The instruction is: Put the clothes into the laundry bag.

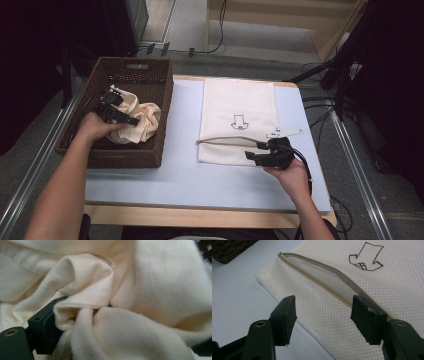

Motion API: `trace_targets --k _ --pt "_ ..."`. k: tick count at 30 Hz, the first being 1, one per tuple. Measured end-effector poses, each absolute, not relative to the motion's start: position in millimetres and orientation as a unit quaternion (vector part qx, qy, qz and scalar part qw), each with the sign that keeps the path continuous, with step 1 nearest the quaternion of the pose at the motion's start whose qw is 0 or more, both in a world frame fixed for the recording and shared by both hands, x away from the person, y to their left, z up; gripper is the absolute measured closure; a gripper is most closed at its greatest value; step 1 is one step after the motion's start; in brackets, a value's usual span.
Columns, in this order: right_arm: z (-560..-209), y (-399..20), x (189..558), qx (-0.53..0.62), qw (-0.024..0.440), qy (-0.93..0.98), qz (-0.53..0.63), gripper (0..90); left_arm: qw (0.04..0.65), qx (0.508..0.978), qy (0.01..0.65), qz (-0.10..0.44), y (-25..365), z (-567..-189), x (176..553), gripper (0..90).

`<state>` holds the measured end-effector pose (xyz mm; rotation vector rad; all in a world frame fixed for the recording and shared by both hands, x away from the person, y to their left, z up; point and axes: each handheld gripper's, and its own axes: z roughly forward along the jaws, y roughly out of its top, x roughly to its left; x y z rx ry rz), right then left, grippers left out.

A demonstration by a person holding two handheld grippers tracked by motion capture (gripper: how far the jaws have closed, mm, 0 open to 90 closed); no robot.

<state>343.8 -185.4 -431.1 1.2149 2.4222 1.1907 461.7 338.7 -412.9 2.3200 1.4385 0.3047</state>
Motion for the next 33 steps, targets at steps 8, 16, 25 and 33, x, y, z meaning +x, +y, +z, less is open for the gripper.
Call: trace_targets --k 8,16,25,33 --pt "-431.8 -186.5 343.7 0.412 0.091 0.815 0.398 37.2 0.177 0.836 0.481 0.198 330.9 -433.4 452.4 0.0" --pt "-431.8 -185.5 342.3 0.407 0.093 0.817 0.397 37.2 0.168 0.807 0.528 0.206 336.3 -438.4 457.1 0.0" --pt "-431.4 -187.3 340.7 0.411 0.094 0.815 0.397 37.4 0.158 0.803 0.542 0.192 332.6 -432.6 459.9 18.5" --pt "-431.8 -186.3 340.9 0.409 0.094 0.816 0.396 38.6 0.110 0.813 0.530 0.215 316.9 -425.5 459.3 66.0"
